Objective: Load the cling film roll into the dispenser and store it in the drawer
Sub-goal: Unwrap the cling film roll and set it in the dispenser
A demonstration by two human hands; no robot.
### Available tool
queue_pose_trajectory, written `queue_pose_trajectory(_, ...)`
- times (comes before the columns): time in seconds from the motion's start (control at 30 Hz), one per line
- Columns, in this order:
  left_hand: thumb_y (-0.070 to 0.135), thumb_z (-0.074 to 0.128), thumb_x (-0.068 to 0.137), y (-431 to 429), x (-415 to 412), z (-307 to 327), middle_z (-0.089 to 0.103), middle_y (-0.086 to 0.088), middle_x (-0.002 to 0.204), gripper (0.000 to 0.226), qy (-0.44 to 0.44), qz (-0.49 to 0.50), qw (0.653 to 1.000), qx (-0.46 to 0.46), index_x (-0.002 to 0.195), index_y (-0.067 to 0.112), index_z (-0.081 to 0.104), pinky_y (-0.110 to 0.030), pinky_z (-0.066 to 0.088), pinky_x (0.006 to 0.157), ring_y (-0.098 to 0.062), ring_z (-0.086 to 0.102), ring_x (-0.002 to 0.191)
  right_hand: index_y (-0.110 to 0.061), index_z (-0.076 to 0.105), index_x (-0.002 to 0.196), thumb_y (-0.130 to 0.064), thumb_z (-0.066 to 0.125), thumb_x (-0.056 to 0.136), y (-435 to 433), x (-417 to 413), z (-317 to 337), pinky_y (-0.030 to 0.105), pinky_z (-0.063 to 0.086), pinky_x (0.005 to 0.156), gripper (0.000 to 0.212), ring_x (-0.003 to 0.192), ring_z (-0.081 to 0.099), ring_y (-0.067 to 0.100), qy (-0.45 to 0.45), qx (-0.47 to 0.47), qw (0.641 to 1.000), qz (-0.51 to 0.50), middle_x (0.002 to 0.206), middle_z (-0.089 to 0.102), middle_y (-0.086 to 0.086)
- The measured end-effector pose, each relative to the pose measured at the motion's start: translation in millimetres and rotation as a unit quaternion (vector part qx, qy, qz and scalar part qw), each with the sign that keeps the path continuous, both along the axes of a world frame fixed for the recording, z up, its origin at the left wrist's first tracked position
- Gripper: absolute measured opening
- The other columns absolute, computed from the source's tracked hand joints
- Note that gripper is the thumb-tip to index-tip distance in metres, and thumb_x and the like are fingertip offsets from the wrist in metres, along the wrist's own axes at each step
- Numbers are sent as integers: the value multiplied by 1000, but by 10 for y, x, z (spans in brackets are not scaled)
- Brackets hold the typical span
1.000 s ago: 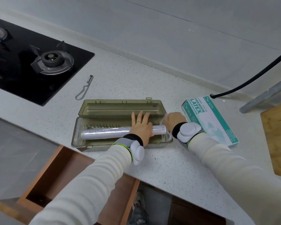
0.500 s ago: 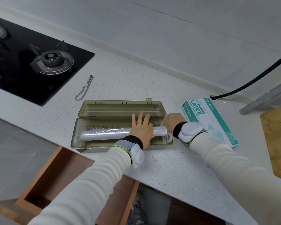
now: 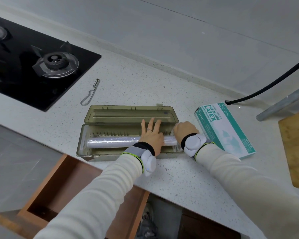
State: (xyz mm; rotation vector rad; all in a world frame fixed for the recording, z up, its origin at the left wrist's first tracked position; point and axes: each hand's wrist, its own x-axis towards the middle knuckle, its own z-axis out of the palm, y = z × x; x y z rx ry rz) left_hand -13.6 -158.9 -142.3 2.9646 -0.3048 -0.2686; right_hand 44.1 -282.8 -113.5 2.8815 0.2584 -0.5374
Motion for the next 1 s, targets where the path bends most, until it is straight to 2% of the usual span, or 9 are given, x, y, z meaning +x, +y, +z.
queue_pose_trajectory(0.1, 19, 52, 90, 3, -2, 0, 6, -9, 156, 16, -1, 3, 1000, -5, 99, 12, 63, -56, -26, 100, -38, -7, 144, -2, 53, 118, -23, 37, 97, 20, -20, -44, 37, 46, 79, 34, 108, 57, 32, -29, 60, 995, -71, 124, 51, 18)
queue_pose_trajectory(0.17, 19, 52, 89, 6, -6, 5, 5, -9, 156, 16, -1, 3, 1000, -6, 99, 12, 63, -55, -26, 100, -38, -7, 144, -2, 47, 120, -40, 37, 97, 32, -50, -60, 37, 46, 75, 45, 103, 59, 32, -72, 102, 984, -128, 124, 47, 16)
queue_pose_trajectory(0.23, 19, 53, 89, 6, -6, 9, 5, -9, 156, 16, 0, 3, 1000, -7, 99, 12, 63, -55, -27, 100, -38, -7, 144, -3, 39, 124, -48, 34, 96, 36, -62, -77, 37, 45, 74, 53, 102, 59, 34, -98, 126, 975, -155, 123, 47, 17)
queue_pose_trajectory(0.37, 17, 53, 88, 8, -3, 14, 5, -9, 155, 14, 0, 3, 1000, -14, 96, 12, 64, -55, -27, 100, -38, -7, 144, -4, 32, 131, -43, 25, 99, -29, -34, -117, 39, 44, 78, 51, 103, 59, 37, -77, 161, 968, -179, 121, 54, 21)
queue_pose_trajectory(0.47, 12, 52, 86, 7, -4, 19, 5, -9, 155, 13, 0, 3, 1000, -21, 92, 12, 64, -55, -27, 100, -39, -7, 144, -1, 37, 127, -34, 23, 101, -59, -13, -147, 36, 42, 78, 44, 105, 59, 36, -37, 153, 974, -166, 120, 57, 21)
queue_pose_trajectory(0.57, 10, 50, 87, 8, -4, 19, 4, -9, 155, 14, 1, 2, 1000, -21, 90, 11, 63, -55, -27, 100, -39, -6, 144, 0, 46, 119, -36, 21, 102, -56, -19, -145, 36, 43, 85, 47, 107, 58, 35, -17, 165, 972, -167, 119, 59, 22)
queue_pose_trajectory(0.77, 9, 49, 85, 7, 4, 1, 4, -7, 155, 15, -2, 4, 1000, -27, 88, 12, 64, -54, -27, 100, -38, -4, 144, -1, 52, 119, -37, 18, 102, -63, -45, -154, 36, 44, 90, 52, 110, 58, 34, -23, 155, 977, -144, 123, 59, 19)
queue_pose_trajectory(1.0, 13, 48, 88, 9, -7, -12, 4, -6, 155, 15, -5, 6, 1000, -29, 89, 12, 63, -54, -28, 101, -36, -4, 144, -4, 58, 111, -39, 19, 102, -75, -80, -188, 35, 45, 83, 54, 103, 61, 32, -75, 131, 979, -135, 115, 64, 17)
